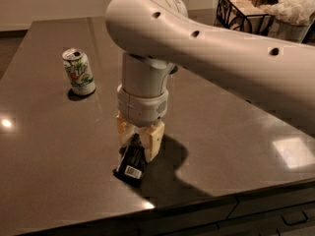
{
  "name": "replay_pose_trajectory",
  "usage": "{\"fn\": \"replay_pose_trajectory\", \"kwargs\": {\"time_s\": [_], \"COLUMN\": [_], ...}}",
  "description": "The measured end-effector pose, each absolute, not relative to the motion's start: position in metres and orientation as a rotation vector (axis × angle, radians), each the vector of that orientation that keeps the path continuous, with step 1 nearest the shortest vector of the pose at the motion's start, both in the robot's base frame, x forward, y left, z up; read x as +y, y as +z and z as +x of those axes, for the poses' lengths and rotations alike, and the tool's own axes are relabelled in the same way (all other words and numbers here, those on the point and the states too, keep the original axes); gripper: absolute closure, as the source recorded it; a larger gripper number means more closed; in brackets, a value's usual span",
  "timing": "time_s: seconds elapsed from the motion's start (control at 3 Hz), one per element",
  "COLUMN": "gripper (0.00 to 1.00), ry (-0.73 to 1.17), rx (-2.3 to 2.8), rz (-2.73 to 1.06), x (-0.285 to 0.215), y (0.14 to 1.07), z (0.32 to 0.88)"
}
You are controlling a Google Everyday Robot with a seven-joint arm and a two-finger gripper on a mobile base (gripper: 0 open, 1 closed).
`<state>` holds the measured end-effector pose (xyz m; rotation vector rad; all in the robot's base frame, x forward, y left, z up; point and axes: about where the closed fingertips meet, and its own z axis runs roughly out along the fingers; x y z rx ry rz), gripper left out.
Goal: Move rxbar chocolate near 7up can
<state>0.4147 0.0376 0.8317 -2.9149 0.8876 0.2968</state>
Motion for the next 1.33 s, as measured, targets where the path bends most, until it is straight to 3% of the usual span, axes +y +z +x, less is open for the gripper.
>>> {"fn": "replay_pose_trajectory", "kwargs": {"time_s": [0.33, 0.67, 1.33], "gripper": [0.85, 1.0, 1.0], "ry": [0.297, 0.287, 0.077], "rx": [0.888, 1.016, 1.552], "rz": [-2.915, -2.846, -2.425], "x": [0.038, 0.042, 0.066], "y": [0.832, 0.836, 0.865], "z": [0.415, 0.427, 0.514]}}
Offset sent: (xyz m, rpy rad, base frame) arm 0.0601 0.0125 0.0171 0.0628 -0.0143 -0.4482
